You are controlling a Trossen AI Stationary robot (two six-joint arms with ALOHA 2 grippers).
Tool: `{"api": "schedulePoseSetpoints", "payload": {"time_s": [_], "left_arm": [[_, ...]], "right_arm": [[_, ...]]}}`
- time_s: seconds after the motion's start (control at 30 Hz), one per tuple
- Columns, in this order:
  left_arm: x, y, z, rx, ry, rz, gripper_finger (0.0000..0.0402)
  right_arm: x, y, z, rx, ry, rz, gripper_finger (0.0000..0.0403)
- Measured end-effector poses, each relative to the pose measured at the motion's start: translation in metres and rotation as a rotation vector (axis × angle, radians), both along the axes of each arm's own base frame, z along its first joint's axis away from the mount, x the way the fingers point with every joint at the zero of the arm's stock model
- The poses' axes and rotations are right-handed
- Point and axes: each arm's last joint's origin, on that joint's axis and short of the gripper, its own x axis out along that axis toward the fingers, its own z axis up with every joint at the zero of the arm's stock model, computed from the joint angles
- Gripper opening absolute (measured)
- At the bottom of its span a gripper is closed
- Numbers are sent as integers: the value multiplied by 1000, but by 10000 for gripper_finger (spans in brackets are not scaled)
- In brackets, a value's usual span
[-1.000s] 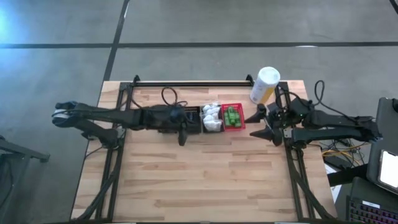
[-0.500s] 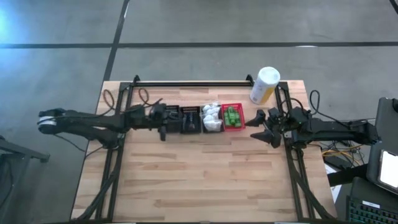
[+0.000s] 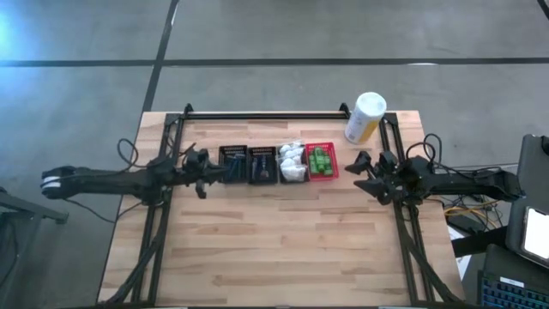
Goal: Pick & Place Travel size toiletries
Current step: Return to Home Position
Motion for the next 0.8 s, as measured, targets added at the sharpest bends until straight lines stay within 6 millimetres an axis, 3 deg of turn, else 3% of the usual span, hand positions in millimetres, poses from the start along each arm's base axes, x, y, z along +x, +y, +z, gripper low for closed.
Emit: {"api": "schedulePoseSetpoints", "payload": {"time_s": [0.33, 0.8], "left_arm": [[-17, -3, -16, -29, 44, -2, 12], [-19, -3, -31, -56, 195, 3, 12]], "right_arm": [[1, 0, -2, -14, 15, -15, 277], [4, -1, -16, 11, 165, -28, 249]]}}
